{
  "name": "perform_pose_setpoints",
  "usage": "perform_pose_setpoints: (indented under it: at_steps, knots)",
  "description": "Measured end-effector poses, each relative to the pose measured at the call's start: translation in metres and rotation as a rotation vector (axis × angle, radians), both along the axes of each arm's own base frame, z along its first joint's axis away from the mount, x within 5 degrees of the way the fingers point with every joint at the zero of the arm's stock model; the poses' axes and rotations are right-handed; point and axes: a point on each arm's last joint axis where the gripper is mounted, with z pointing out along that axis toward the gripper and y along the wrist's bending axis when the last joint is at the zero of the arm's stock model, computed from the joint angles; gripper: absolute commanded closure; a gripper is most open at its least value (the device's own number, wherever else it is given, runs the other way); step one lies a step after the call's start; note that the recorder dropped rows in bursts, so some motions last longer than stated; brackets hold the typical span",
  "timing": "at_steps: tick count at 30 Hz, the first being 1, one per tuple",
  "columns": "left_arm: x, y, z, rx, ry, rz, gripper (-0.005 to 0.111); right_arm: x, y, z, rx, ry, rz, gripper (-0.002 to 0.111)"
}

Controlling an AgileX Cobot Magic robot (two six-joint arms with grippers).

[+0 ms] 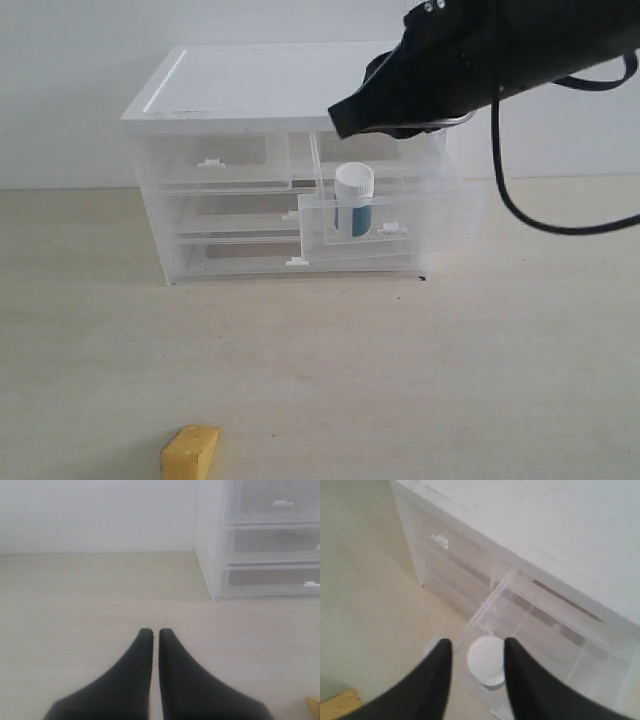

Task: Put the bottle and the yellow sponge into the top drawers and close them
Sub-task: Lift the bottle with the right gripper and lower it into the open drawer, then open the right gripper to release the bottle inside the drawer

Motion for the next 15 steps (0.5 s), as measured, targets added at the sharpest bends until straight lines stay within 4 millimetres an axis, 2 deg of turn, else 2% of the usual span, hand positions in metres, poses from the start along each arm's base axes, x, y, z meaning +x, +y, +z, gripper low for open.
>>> perform_pose_setpoints:
  at_steps: [1,2,3,4,8,15]
  knots:
    - [0.000,0.000,0.000,0.000,0.000,0.000,0.103,0.004,-0.003,0.000,0.002,0.033,-0.007,0.035]
    - [0.000,0.000,0.000,0.000,0.000,0.000,0.103,0.008,-0.004,-0.002,-0.004,0.067,-0.005,0.031]
    - [0.000,0.000,0.000,0.000,0.000,0.000,0.103,0.012,-0.003,-0.006,-0.014,0.104,0.003,0.031]
    - [0.000,0.000,0.000,0.000,0.000,0.000,0.103,0.019,0.001,-0.019,-0.041,0.174,0.020,0.033]
    - [0.000,0.000,0.000,0.000,0.000,0.000,0.103,0.032,0.007,-0.040,-0.056,0.207,0.007,0.034]
    - [0.000,0.000,0.000,0.000,0.000,0.000,0.103,0.047,0.010,-0.049,-0.062,0.139,-0.030,0.034]
